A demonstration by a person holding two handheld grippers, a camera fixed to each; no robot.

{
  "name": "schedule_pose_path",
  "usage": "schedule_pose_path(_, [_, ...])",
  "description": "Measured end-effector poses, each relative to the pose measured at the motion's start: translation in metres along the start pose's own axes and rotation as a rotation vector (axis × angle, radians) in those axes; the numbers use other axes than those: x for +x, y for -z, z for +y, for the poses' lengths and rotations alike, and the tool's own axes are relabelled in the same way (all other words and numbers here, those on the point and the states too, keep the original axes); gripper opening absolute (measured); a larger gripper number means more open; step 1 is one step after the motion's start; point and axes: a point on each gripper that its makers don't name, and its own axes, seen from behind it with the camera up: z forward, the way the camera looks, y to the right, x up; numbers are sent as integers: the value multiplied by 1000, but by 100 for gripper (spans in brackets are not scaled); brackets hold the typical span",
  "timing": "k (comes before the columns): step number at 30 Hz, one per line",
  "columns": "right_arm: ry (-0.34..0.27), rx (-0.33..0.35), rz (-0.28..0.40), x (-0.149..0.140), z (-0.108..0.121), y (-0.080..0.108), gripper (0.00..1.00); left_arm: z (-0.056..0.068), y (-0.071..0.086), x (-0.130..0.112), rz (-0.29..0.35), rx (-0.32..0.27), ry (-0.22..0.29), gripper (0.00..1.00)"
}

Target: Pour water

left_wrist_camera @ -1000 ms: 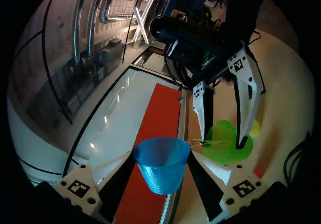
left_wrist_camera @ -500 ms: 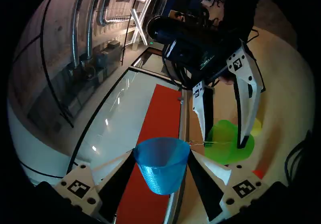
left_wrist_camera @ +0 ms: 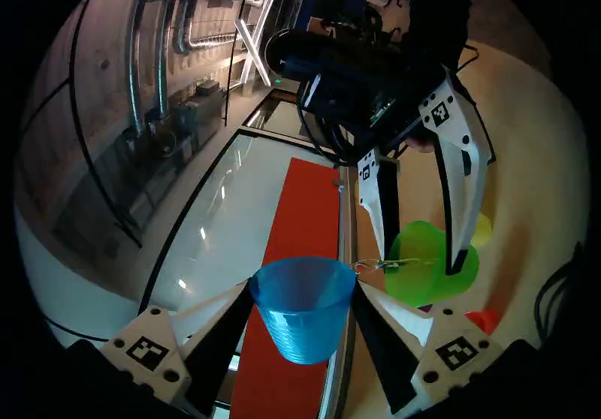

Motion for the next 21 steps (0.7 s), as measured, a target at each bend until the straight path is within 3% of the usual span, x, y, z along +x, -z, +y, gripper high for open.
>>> schedule_pose_path(21, [-1,-6,2,-1,2,-1,94,-3,-3,3,1,0,-42,87])
